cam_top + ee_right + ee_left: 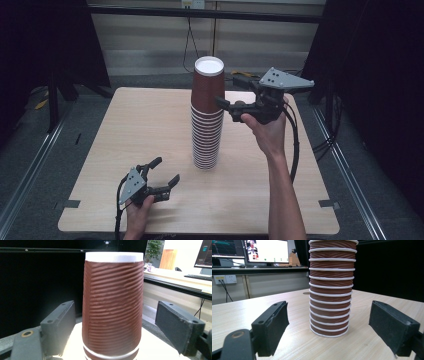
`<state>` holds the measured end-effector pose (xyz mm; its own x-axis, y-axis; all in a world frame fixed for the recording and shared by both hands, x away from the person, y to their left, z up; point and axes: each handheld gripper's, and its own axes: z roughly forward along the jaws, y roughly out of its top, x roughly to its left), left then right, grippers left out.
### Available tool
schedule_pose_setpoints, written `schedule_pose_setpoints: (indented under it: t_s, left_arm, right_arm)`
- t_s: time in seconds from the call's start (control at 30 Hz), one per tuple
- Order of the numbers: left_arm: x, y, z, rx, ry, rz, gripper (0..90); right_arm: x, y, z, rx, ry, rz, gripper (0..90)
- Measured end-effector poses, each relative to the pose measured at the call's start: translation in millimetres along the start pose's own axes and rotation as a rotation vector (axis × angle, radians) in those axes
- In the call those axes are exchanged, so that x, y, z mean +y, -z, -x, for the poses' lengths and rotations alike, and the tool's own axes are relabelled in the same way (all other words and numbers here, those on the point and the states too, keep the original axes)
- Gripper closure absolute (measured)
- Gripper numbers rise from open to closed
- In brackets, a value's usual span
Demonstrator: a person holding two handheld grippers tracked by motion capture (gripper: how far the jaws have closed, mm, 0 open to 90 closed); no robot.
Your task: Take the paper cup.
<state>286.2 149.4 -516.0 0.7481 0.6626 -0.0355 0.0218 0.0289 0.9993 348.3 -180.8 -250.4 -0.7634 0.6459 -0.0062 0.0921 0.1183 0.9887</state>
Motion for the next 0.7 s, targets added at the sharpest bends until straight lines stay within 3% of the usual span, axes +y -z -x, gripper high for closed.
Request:
schedule_pose_setpoints:
  t_s: [0.7]
  left_arm:
    - [0.0, 0.0, 0.0, 0.000, 0.000, 0.000, 15.7]
  right_arm:
    - [21.6, -19.5, 4.0, 0.022, 0.004, -0.034, 14.9]
